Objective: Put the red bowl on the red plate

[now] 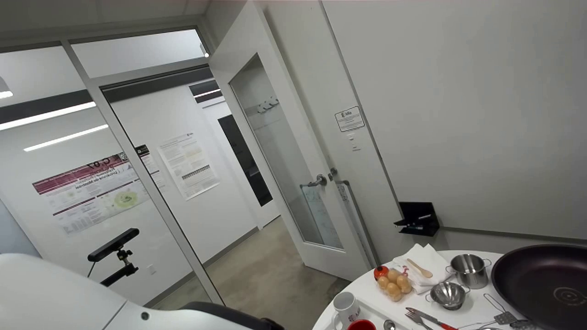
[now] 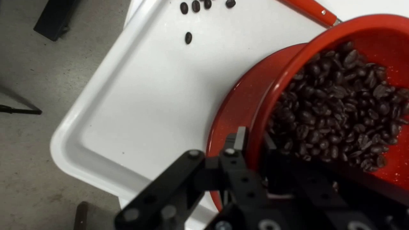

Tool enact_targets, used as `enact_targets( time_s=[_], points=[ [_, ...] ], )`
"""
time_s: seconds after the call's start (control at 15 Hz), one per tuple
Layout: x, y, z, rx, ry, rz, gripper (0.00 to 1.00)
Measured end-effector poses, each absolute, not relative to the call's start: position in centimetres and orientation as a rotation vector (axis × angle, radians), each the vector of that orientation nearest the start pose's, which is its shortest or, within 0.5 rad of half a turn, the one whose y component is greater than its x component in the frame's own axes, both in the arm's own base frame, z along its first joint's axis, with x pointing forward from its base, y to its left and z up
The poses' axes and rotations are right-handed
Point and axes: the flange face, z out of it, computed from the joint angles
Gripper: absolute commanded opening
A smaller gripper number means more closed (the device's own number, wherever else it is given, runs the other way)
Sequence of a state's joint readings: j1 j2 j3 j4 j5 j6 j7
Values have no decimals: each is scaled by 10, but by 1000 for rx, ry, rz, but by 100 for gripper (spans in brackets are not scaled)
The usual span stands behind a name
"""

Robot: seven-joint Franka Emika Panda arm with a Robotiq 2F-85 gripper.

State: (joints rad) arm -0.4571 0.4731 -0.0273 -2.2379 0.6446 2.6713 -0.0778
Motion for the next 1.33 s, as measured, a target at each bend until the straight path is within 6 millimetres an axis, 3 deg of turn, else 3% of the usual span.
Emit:
enact_targets(
  time_s=[0.33,0.53,1.0,1.33],
  points=[
    [455,-273,153,-2502,1442,-26,5],
    [465,-259,161,-2520,1417,-33,5],
    [516,-150,175,-2670,1155,14,5],
    [553,-102,174,-2749,1003,89,5]
  ],
)
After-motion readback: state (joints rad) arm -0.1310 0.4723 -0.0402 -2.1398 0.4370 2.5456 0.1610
